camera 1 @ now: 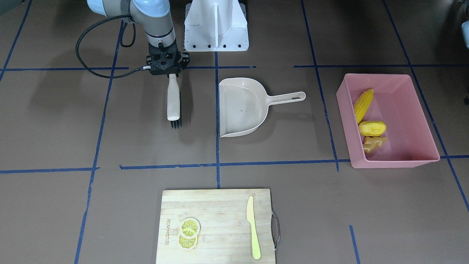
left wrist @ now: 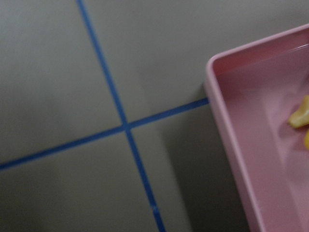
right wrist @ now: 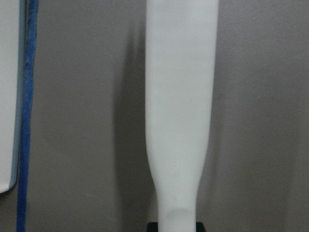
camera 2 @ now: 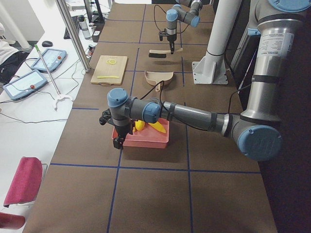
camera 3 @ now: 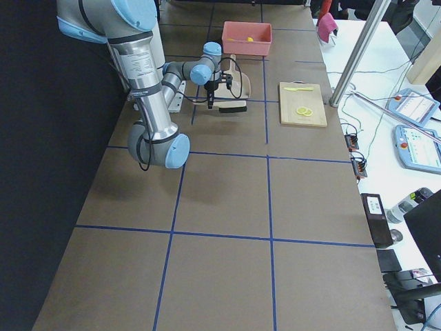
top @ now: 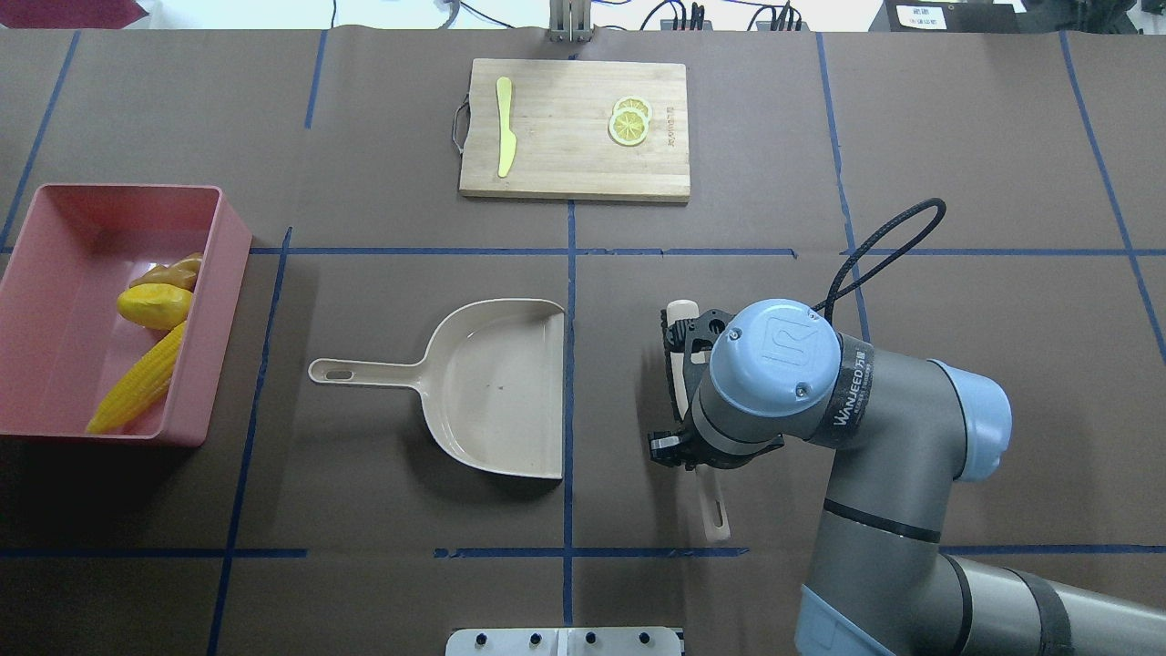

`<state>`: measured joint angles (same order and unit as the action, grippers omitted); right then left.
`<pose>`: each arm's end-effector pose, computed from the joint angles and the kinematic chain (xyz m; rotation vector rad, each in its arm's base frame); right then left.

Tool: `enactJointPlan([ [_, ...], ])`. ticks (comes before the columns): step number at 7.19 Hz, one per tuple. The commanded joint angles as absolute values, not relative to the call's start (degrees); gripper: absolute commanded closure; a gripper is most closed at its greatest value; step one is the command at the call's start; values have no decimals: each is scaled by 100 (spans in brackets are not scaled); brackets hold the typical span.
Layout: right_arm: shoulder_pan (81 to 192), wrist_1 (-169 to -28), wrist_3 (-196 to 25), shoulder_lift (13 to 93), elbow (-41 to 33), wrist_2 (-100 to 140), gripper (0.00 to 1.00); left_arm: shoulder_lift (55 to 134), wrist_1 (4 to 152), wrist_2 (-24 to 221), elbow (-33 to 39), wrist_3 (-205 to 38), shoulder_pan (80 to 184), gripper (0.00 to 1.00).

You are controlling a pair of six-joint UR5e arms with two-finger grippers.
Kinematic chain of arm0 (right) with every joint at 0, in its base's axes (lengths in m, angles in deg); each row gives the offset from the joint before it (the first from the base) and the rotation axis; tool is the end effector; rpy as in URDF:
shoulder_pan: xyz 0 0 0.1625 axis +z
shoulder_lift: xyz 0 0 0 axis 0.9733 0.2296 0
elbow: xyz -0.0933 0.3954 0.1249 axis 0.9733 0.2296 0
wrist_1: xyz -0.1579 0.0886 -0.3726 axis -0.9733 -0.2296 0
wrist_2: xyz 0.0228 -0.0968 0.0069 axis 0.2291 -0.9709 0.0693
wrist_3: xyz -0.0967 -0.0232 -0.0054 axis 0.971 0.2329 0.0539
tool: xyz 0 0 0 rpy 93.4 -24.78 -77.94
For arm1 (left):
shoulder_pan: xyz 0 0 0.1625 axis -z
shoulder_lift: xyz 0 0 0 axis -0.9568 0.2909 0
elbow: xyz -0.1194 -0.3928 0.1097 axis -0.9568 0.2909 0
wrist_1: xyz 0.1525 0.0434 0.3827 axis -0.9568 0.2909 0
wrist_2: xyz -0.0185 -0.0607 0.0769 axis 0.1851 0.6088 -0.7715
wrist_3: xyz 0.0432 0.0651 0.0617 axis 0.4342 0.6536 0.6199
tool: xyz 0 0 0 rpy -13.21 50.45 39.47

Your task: Sweep and dump trash into bin

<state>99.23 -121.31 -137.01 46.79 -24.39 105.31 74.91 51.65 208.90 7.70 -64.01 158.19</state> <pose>-0.4964 -0.3160 0.2540 -0.0202 -0.7612 -0.1071 -0.0243 -0.4990 0.6171 0.0784 0.7325 0.1915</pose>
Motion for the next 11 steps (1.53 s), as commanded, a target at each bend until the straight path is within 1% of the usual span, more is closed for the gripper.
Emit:
enactJointPlan([
  [1,9923,-12131,-13701,4664,-2449,10527,100,7048,5138,20934,872,-6395,16150,0],
  [3,10019,-12131,-13666,4664,-2493,10554,100,6959,5042,20934,934,-6029,16203,0],
  [6,10649,-12201,-13220,4725,-2519,11008,100,6906,4804,20960,952,-5762,16449,0],
  [8,11307,-12210,-12545,5188,-2677,11500,100,6915,4883,21382,916,-5510,16511,0],
  [11,12520,-12192,-10535,6391,-2853,11977,100,6915,4839,21286,856,-5349,16625,0],
])
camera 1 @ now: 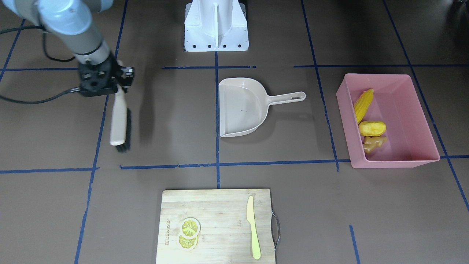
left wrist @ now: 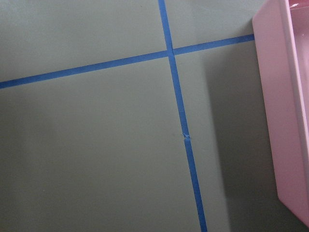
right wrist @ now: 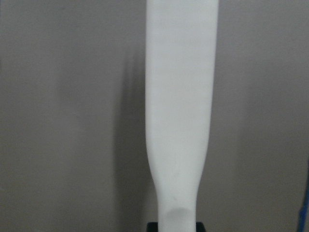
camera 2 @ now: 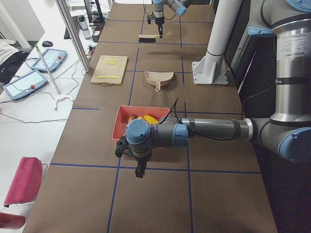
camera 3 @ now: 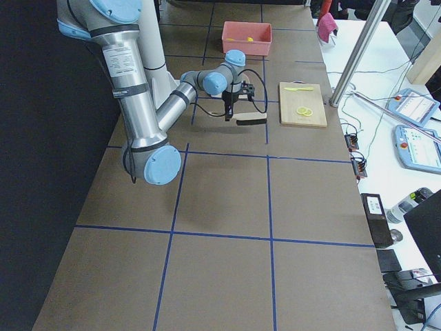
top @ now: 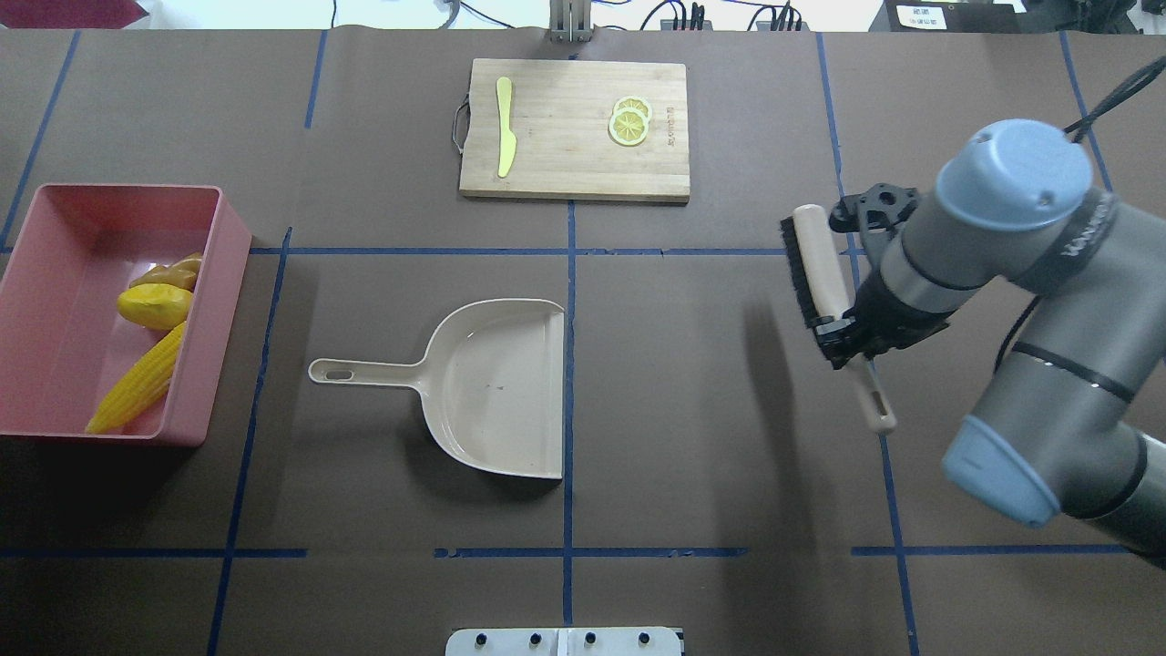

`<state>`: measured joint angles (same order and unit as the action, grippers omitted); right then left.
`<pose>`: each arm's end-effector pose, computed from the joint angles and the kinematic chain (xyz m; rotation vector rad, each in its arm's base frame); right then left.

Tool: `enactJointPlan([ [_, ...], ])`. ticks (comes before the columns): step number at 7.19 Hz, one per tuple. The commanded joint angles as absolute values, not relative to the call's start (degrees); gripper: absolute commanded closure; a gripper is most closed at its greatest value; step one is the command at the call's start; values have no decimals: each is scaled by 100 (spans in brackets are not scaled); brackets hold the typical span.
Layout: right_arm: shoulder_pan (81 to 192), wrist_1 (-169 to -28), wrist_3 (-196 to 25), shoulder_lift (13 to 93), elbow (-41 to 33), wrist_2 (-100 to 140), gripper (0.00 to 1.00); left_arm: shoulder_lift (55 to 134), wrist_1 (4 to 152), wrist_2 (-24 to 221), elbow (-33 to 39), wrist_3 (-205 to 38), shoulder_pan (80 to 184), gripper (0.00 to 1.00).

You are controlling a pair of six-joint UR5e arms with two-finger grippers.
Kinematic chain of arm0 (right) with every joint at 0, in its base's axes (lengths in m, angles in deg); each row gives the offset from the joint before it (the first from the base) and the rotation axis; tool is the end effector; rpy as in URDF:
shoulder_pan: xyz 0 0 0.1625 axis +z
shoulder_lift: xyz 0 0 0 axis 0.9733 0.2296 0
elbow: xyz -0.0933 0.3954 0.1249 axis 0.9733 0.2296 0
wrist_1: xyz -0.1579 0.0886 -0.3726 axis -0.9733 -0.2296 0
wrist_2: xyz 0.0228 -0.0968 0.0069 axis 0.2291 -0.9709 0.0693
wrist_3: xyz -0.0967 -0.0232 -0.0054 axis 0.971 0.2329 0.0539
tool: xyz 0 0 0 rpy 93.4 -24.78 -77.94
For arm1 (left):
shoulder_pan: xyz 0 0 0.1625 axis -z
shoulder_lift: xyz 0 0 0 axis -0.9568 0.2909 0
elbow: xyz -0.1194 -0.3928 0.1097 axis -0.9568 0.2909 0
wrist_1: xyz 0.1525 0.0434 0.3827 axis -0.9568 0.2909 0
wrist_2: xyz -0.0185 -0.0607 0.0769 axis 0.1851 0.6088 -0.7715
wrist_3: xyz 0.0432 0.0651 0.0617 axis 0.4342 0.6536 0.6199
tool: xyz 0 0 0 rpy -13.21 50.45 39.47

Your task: Sweep and dump trash into bin

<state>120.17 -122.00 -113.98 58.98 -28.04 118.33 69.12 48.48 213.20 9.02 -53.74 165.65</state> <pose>-0.3275 -0.4223 0.3398 -0.0141 -0.7516 -0.1775 -0.0812 -0.4412 0.6537 0.0763 0.8056 0.1855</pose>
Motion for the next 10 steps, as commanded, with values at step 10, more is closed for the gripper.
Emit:
enactJointPlan([
  [10,13325,-9942,-10475,9120,-2327,12496,100,6915,4821,21347,1022,-5384,16634,0],
])
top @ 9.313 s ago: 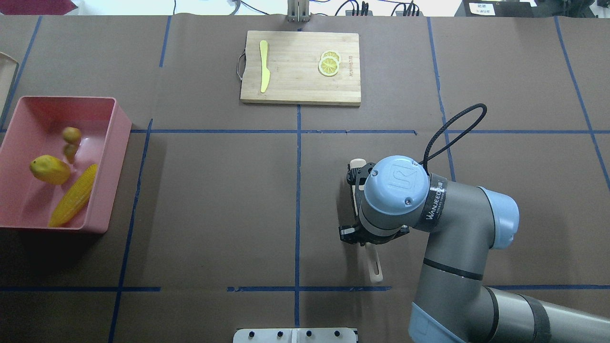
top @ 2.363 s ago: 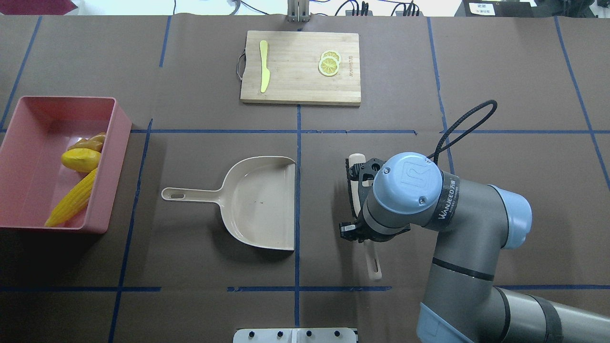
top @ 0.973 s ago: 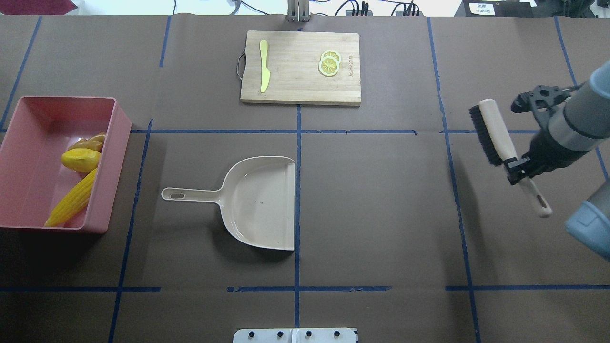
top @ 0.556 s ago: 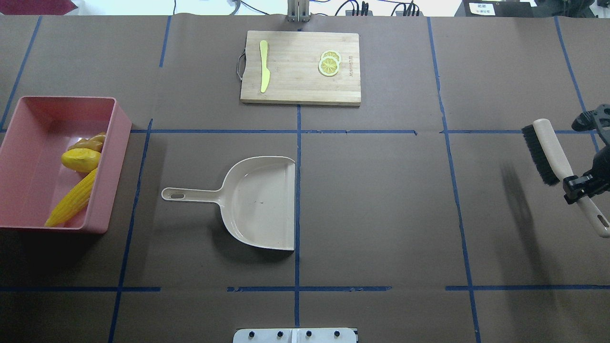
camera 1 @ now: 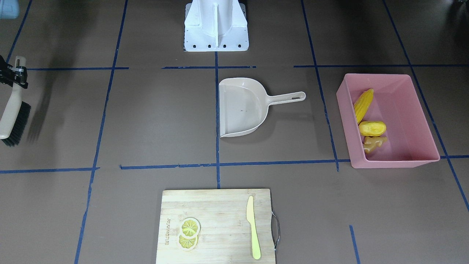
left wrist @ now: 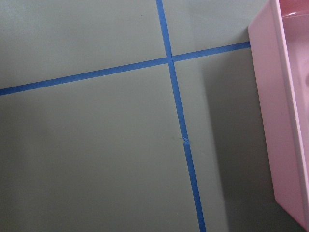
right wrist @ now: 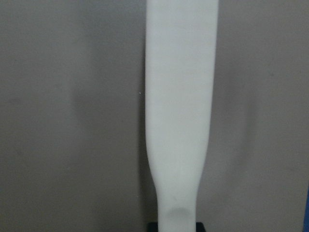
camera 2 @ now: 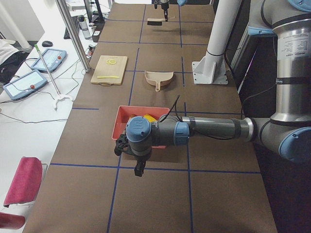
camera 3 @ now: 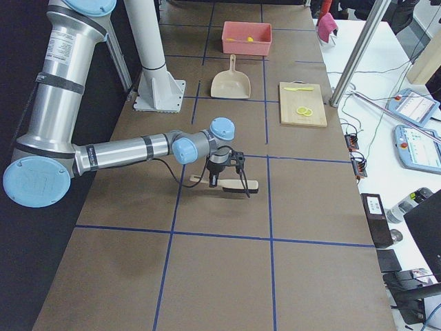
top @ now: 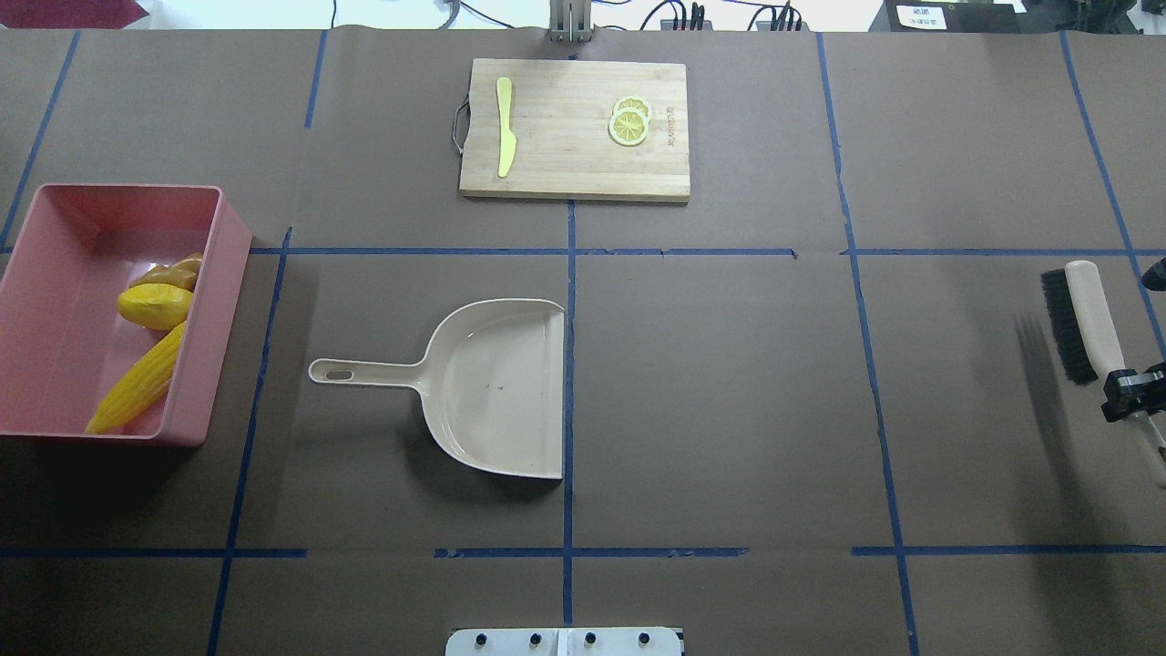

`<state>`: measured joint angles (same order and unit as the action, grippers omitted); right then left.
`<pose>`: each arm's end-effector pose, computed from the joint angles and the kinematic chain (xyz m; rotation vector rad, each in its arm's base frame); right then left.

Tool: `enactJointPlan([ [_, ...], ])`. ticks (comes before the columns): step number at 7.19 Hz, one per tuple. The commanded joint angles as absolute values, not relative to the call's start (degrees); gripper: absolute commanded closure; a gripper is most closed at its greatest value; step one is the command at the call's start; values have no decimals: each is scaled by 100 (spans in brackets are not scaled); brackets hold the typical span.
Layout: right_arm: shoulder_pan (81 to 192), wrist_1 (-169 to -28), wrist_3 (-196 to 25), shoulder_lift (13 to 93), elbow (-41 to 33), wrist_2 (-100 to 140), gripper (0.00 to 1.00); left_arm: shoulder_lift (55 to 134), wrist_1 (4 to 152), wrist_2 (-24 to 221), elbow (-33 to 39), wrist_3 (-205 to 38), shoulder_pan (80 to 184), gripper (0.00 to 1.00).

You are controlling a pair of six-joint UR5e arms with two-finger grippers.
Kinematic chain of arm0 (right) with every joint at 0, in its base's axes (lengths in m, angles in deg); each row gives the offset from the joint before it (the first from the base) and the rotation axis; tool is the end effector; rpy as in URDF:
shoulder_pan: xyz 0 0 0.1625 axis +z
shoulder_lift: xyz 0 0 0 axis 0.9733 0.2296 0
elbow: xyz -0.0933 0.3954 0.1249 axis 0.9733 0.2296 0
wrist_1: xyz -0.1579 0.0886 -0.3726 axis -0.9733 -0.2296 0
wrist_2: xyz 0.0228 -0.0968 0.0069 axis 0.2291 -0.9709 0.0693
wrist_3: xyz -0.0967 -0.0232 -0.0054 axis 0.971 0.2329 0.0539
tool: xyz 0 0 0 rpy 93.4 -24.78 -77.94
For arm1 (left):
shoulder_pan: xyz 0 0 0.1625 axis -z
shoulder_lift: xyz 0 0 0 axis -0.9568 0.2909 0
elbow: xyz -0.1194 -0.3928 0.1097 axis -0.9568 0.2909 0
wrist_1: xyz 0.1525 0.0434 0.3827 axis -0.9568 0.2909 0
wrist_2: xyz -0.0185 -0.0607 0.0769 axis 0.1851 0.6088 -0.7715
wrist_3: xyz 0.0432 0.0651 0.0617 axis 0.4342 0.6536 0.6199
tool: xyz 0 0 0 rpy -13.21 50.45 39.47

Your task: Sweep and dump trash into bin

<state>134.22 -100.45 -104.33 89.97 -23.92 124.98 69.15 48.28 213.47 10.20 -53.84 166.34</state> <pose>-0.1458 -0.3627 0.5743 -0.1233 -0.7109 -0.0570 -0.0863 -0.4416 0.6434 0.0977 0.8072 0.1794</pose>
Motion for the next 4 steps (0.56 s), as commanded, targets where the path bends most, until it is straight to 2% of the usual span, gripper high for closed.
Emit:
enactJointPlan([
  [1,13202,-9942,-10475,9120,-2239,12496,99,6915,4821,21347,1022,-5384,16634,0],
  [3,13087,-9942,-10467,9111,-2081,12487,95,6915,4821,21347,1013,-5384,16634,0],
  [4,13078,-9942,-10397,9102,-2045,12496,80,6906,4821,21347,1004,-5384,16634,0],
])
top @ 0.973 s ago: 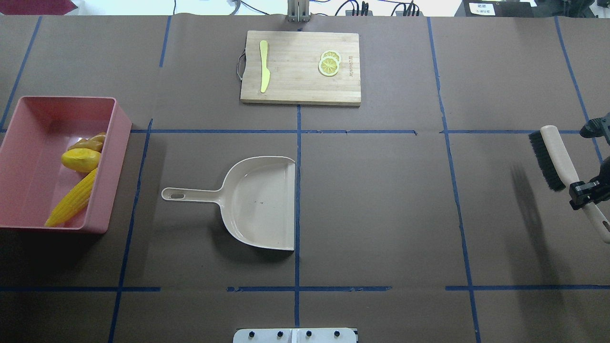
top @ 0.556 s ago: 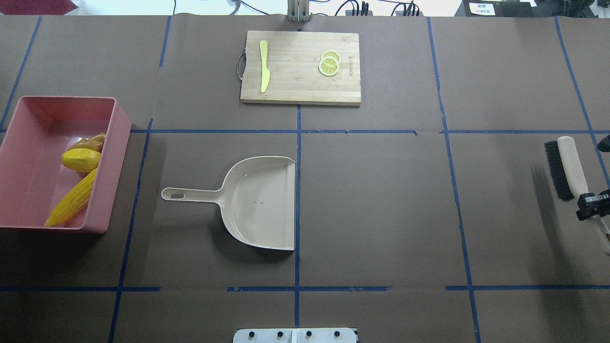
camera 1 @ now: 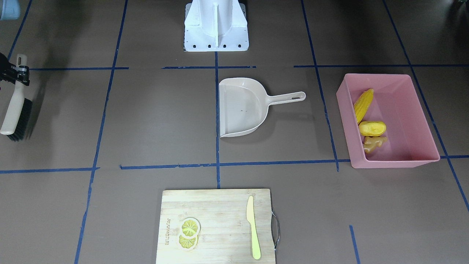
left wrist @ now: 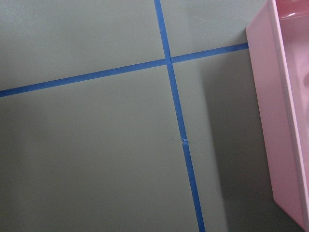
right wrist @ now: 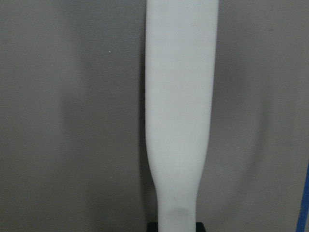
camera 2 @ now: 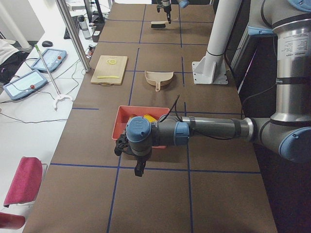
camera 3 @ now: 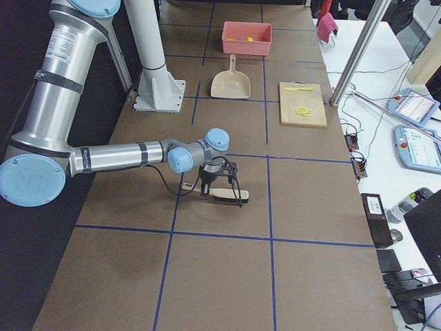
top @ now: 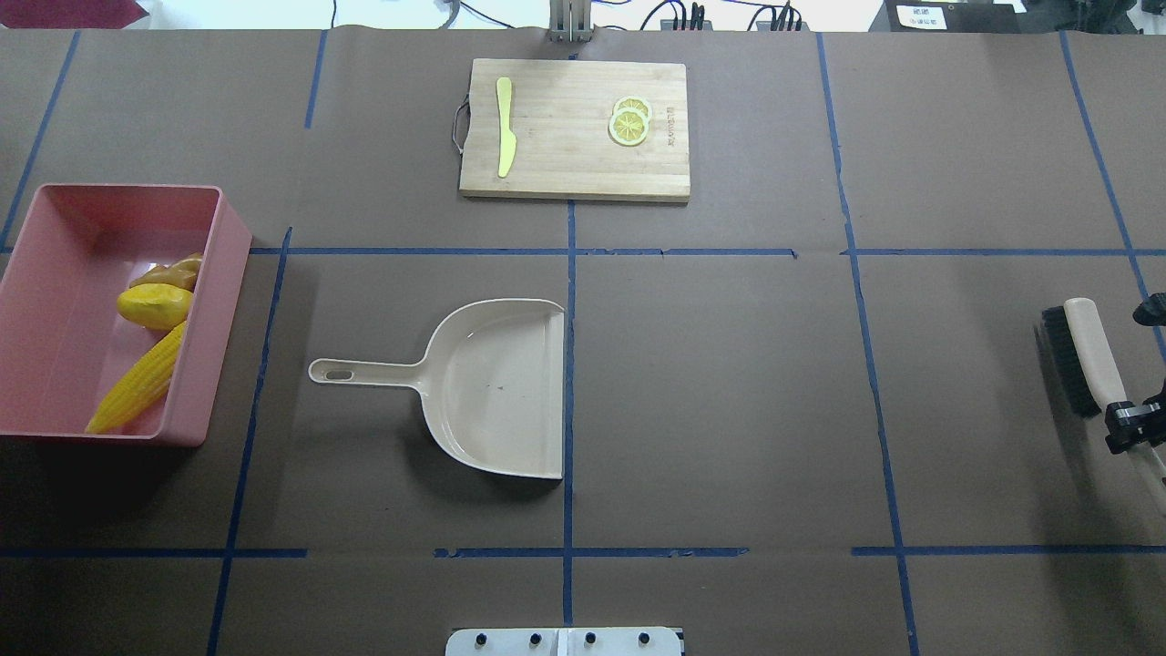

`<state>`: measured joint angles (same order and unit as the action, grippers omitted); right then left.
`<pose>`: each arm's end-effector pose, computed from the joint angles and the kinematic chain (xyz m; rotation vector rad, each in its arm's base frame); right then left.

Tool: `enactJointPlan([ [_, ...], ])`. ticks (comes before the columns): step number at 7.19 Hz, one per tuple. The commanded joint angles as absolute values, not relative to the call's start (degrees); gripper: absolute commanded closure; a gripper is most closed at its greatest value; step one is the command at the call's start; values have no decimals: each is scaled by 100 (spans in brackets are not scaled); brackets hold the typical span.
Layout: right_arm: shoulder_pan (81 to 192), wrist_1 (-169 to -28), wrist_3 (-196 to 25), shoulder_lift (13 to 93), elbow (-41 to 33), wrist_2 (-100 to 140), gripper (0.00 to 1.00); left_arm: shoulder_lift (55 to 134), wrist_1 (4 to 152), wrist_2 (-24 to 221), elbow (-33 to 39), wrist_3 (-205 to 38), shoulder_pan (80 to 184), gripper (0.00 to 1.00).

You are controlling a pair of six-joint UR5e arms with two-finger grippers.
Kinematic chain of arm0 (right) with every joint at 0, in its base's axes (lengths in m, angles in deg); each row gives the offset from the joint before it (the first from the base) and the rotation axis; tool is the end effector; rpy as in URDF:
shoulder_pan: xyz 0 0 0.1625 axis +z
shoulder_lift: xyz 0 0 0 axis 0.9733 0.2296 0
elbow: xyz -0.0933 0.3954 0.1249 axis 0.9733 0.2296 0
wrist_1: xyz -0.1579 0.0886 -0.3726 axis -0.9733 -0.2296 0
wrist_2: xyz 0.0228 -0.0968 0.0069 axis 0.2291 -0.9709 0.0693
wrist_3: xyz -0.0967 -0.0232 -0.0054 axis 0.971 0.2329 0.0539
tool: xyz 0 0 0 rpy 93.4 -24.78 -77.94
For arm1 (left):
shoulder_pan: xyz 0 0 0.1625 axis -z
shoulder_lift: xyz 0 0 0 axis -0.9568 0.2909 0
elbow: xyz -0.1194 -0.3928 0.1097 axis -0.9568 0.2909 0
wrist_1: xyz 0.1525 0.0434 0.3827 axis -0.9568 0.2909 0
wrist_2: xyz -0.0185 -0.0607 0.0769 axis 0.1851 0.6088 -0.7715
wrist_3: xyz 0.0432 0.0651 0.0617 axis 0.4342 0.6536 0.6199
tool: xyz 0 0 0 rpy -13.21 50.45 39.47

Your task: Sweep and dump trash into bin

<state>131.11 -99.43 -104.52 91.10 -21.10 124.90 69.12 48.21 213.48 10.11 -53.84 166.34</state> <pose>-0.1601 -0.3473 0.6049 -0.1840 -0.6789 -0.0886 -0.0862 -0.4411 0.6445 0.0947 0.8078 0.1781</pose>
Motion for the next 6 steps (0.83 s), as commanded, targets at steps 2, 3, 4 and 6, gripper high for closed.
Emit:
enactJointPlan([
  [2,13104,-9873,-10274,9076,-2123,12618,0,6915,4821,21347,1013,-5384,16634,0],
  [3,13156,-9916,-10256,9067,-2298,12785,0,6915,4821,21347,1004,-5384,16634,0],
  [4,13636,-9951,-9994,9102,-2526,12830,0,6915,4821,21339,1013,-5384,16634,0],
  [6,14557,-10370,-8446,9094,-2546,12997,0,6802,4856,21295,1013,-5384,16634,0],
])
